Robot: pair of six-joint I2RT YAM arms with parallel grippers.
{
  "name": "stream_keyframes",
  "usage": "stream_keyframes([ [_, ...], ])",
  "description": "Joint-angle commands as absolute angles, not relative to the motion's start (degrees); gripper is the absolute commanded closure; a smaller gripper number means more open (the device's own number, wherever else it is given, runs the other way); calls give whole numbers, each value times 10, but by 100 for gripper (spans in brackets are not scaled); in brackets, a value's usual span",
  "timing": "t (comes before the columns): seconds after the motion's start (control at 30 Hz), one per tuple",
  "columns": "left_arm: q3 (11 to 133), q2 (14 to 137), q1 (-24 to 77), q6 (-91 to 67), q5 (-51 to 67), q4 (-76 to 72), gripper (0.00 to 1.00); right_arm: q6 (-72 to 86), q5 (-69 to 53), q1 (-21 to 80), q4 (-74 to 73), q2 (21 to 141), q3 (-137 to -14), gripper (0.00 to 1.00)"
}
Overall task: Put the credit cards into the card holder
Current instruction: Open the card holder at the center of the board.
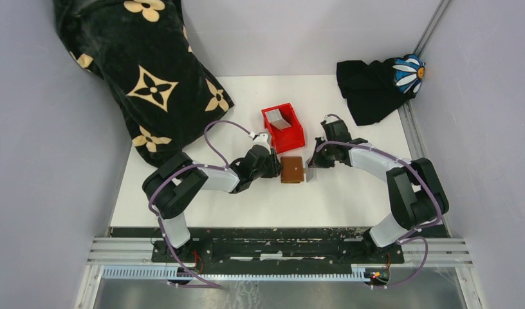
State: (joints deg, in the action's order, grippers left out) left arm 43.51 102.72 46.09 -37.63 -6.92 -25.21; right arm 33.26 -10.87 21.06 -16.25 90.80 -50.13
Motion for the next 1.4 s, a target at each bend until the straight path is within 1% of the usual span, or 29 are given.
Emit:
stream_keyframes([
  [0.0, 419, 1039, 466, -353, -78, -210, 61, 344, -132, 207, -131, 892, -494, 99],
  [0.17, 401, 1025, 465, -362, -86, -231, 62, 349, -140, 203, -112, 891, -484, 99],
  [0.33, 393, 1023, 465, -371, -91, -241, 68, 352, -148, 202, -102, 892, -480, 99],
  [0.53, 374, 999, 465, -378, -113, -247, 73, 352, -153, 200, -92, 890, -478, 99],
  [0.67, 368, 993, 465, -379, -123, -248, 74, 354, -158, 200, -86, 886, -477, 99],
  [1.37, 385, 1045, 465, -376, -78, -255, 79, 372, -184, 200, -46, 890, -466, 99],
])
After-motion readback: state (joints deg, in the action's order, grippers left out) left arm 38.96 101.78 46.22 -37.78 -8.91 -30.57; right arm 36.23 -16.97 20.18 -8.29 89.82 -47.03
